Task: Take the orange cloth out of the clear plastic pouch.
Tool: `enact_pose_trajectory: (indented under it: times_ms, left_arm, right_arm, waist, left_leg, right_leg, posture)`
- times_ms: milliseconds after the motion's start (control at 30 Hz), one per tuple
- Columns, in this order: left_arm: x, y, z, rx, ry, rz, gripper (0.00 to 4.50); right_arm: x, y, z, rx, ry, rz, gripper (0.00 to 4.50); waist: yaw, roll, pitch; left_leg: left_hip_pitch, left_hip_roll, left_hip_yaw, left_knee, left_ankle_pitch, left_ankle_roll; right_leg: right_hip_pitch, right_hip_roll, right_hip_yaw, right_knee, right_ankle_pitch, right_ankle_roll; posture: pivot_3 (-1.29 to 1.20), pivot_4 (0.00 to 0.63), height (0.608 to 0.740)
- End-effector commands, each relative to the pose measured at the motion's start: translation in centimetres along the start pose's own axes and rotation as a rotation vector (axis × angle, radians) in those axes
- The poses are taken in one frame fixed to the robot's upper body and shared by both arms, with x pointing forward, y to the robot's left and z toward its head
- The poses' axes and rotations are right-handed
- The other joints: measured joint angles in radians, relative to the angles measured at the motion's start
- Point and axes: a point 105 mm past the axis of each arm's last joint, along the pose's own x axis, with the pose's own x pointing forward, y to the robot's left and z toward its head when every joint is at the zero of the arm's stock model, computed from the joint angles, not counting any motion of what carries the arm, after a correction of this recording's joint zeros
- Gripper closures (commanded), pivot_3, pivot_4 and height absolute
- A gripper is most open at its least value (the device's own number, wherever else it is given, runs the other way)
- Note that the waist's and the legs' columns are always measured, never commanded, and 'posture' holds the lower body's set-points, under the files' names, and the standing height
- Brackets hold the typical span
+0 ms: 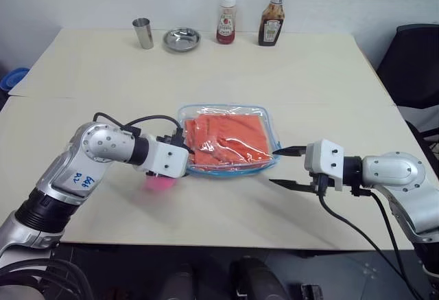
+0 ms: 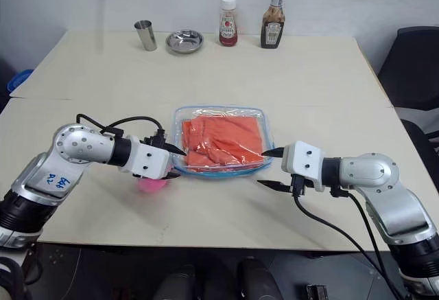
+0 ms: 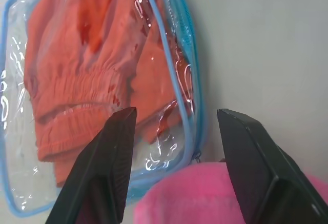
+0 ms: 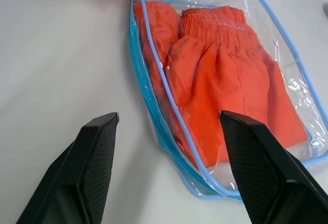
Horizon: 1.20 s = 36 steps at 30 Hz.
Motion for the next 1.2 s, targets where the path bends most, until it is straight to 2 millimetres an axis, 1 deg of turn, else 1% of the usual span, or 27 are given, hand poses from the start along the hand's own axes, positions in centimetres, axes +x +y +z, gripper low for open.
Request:
enact_pose_trajectory:
  times_ms: [33,100,267,300,333,533,633,700,800,967,1100,1200]
  left_arm:
    - [-0.7,0.2,-0.5,0.009,0.025,0.033,2.03]
    - [-0.7,0.2,-0.7,-0.003,0.025,0.04,2.44]
    - [-0.3,-0.2,-1.1,-0.021,0.026,0.036,3.87]
    - [-0.3,-0.4,-1.2,-0.021,0.028,0.032,4.23]
    - [-0.2,-0.4,-1.2,-0.021,0.029,0.03,4.47]
    - [0.0,-1.1,-1.6,-0.041,0.029,0.007,4.47]
    - [0.0,-0.7,-1.5,-0.088,0.004,0.03,4.47]
    - [0.0,-0.2,-1.2,-0.158,-0.038,0.06,4.47]
    - [-0.3,1.3,-0.5,-0.359,-0.166,0.15,4.47]
    - [-1.4,3.4,1.0,-0.548,-0.357,0.236,4.47]
    - [-1.4,3.5,1.3,-0.636,-0.395,0.247,4.47]
    - [-1.0,2.7,1.3,-0.648,-0.376,0.237,4.47]
  right_arm:
    - [-0.3,-0.3,1.0,-0.021,-0.035,-0.018,1.24]
    - [-0.4,-0.4,1.2,-0.014,-0.045,-0.019,1.24]
    - [-0.4,-0.4,1.5,-0.009,-0.06,-0.012,1.24]
    - [-0.4,-0.5,1.5,-0.009,-0.061,-0.013,1.24]
    - [-0.4,-0.5,1.6,-0.009,-0.062,-0.013,1.24]
    - [-0.3,-0.7,1.5,-0.012,-0.061,-0.013,1.24]
    - [-0.2,-0.7,1.4,-0.015,-0.059,-0.014,1.24]
    - [-0.2,-0.7,1.4,-0.01,-0.063,-0.016,1.24]
    - [-0.1,-0.5,1.7,0.03,-0.089,-0.017,1.24]
    - [0.4,0.8,1.7,0.072,-0.105,0.001,1.24]
    - [1.6,0.9,1.2,0.106,-0.098,-0.031,1.24]
    - [2.4,0.7,1.0,0.126,-0.104,-0.052,1.24]
  waist:
    - [0.0,0.0,0.0]
    - [-0.003,0.0,0.0]
    - [-0.002,0.0,0.0]
    - [-0.001,0.0,0.0]
    - [-0.001,0.0,0.0]
    - [-0.002,0.0,0.0]
    - [-0.002,0.0,0.0]
    - [-0.001,0.0,0.0]
    - [0.0,0.0,0.0]
    - [0.001,0.0,0.0]
    - [-0.004,0.0,0.0]
    - [-0.005,0.0,0.0]
  left_leg:
    - [0.0,0.0,0.0,0.0,0.0,0.0]
    - [0.0,0.0,0.0,0.0,0.0,0.0]
    - [0.0,0.0,0.0,0.0,0.0,0.0]
    - [0.0,0.0,0.0,0.0,0.0,0.0]
    - [0.0,0.0,0.0,0.0,0.0,0.0]
    - [0.0,0.0,0.0,0.0,0.0,0.0]
    - [0.0,0.0,0.0,0.0,0.0,0.0]
    - [0.0,0.0,0.0,0.0,0.0,0.0]
    - [0.0,0.0,0.0,0.0,0.0,0.0]
    - [-0.001,0.0,-0.001,0.001,0.0,0.0]
    - [-0.001,0.0,-0.001,0.001,0.0,0.0]
    - [-0.001,0.0,-0.001,0.001,0.0,0.0]
  right_leg:
    - [0.0,0.0,0.0,0.0,0.0,0.0]
    - [0.0,0.0,0.0,0.0,0.0,0.0]
    - [0.0,0.0,0.0,0.0,0.0,0.0]
    - [0.0,0.0,0.0,0.0,0.0,0.0]
    - [0.0,0.0,0.0,0.0,0.0,0.0]
    - [0.0,0.0,0.0,0.0,0.0,0.0]
    - [0.0,0.0,0.0,0.0,0.0,0.0]
    - [0.0,0.0,0.0,0.001,0.0,0.0]
    - [0.0,0.0,0.0,0.001,0.0,0.0]
    - [0.0,0.0,-0.001,0.001,0.0,0.0]
    - [0.0,0.0,-0.001,0.001,0.0,0.0]
    - [0.0,0.0,-0.001,0.002,0.0,0.0]
  posture:
    - [0.0,0.15,0.74]
    - [0.0,0.15,0.74]
    - [0.0,0.15,0.74]
    - [0.0,0.15,0.74]
    - [0.0,0.15,0.74]
    - [0.0,0.15,0.74]
    - [0.0,0.15,0.74]
    - [0.0,0.15,0.74]
    - [0.0,0.15,0.74]
    - [0.0,0.15,0.74]
    - [0.0,0.15,0.74]
    - [0.0,0.15,0.74]
